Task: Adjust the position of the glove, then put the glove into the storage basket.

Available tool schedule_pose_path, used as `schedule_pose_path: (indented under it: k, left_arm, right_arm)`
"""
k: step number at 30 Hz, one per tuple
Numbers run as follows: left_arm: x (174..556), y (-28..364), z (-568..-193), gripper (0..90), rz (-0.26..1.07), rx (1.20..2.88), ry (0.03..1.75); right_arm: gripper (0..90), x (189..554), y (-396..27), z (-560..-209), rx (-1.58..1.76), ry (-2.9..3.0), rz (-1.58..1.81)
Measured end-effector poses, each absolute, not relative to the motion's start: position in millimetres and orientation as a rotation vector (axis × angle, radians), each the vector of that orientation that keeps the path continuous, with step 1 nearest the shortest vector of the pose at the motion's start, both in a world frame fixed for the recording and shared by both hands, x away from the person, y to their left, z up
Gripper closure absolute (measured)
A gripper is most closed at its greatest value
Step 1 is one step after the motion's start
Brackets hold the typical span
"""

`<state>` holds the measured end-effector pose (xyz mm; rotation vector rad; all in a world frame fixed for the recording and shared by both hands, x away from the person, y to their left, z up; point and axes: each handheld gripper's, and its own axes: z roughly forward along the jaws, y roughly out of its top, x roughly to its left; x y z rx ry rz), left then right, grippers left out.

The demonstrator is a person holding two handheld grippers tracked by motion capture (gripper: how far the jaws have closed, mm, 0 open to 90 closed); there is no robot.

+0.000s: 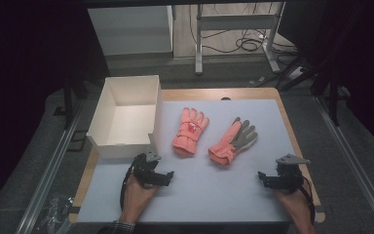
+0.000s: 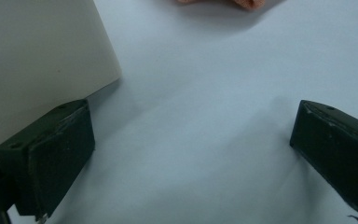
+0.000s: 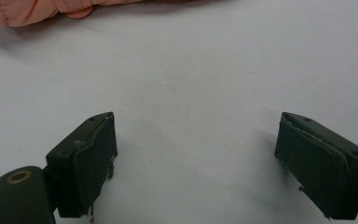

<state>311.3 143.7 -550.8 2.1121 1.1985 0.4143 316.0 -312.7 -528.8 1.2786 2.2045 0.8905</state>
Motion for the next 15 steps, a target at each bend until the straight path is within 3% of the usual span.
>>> schedule_pose_path:
  k: [15]
  left_arm:
    - [311.2, 143.8, -550.8, 0.0, 0.416, 2.112, 1.198]
  right_arm:
    - [12.3, 316.2, -311.3, -528.4, 1.286, 2.200, 0.882]
